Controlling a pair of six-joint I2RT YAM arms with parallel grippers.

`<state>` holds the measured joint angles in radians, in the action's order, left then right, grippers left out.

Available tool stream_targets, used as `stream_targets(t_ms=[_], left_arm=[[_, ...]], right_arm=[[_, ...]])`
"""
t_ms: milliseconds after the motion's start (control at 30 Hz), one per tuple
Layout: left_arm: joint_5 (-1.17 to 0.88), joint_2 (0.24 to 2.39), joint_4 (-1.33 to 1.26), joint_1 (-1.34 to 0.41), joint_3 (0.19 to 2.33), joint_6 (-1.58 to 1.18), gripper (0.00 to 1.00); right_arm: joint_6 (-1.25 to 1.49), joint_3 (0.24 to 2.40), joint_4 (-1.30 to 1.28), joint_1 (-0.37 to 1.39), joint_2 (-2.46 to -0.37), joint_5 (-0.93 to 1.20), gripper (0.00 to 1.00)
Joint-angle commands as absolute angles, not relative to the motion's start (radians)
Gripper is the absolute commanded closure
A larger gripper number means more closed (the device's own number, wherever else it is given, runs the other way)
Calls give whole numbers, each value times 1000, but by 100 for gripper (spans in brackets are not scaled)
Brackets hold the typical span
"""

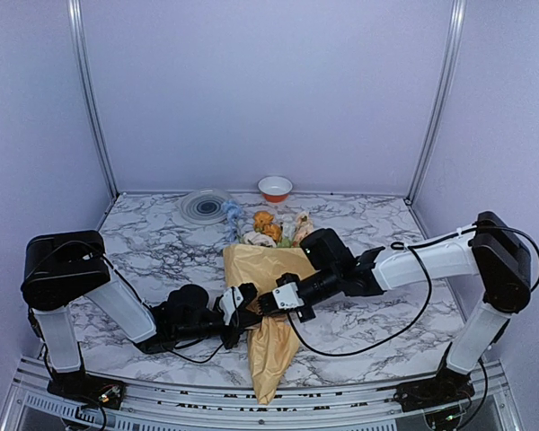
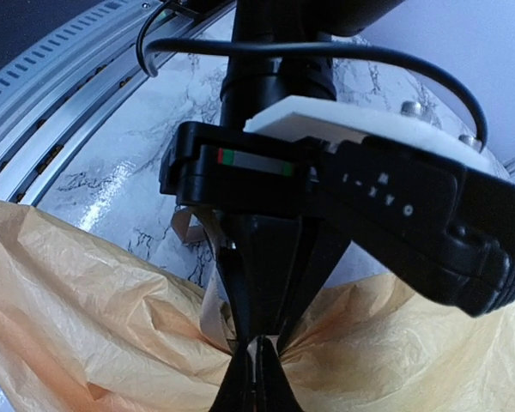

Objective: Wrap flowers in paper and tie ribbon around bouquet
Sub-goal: Cross the half-tied ribbon over the folded bouquet.

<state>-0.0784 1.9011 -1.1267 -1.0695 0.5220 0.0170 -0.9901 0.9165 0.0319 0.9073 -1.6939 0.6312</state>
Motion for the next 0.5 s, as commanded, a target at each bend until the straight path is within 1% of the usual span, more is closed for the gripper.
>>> stream_targets(t_ms=[0, 67, 100, 133, 167, 200, 267, 400, 467], left_arm=[[-103, 1883, -1077, -1067, 528, 31, 100], [-103, 1872, -1062, -1065, 526, 26, 100], [-100, 1861, -1049, -1064, 526, 19, 94], [-91, 1846, -1035, -1063, 524, 9, 79], [-77, 1825, -1012, -1063, 519, -6, 61], [-69, 1797, -987, -1062, 513, -22, 51], [-61, 1716, -931, -1062, 494, -61, 38], [-41, 1496, -790, -1059, 452, -139, 27], [29, 1402, -637, -1054, 470, -171, 26]], right_arm=[[-992, 999, -51, 914, -1729, 646, 100], [-980, 1000, -56, 914, -1729, 650, 100], [-969, 995, -47, 911, -1724, 652, 100], [-957, 989, -35, 907, -1721, 652, 100], [-937, 983, -19, 902, -1718, 651, 100], [-917, 979, -5, 895, -1716, 647, 100], [-879, 979, 11, 884, -1714, 635, 100], [-847, 968, 25, 879, -1707, 615, 100], [-833, 961, 40, 879, -1704, 618, 100]])
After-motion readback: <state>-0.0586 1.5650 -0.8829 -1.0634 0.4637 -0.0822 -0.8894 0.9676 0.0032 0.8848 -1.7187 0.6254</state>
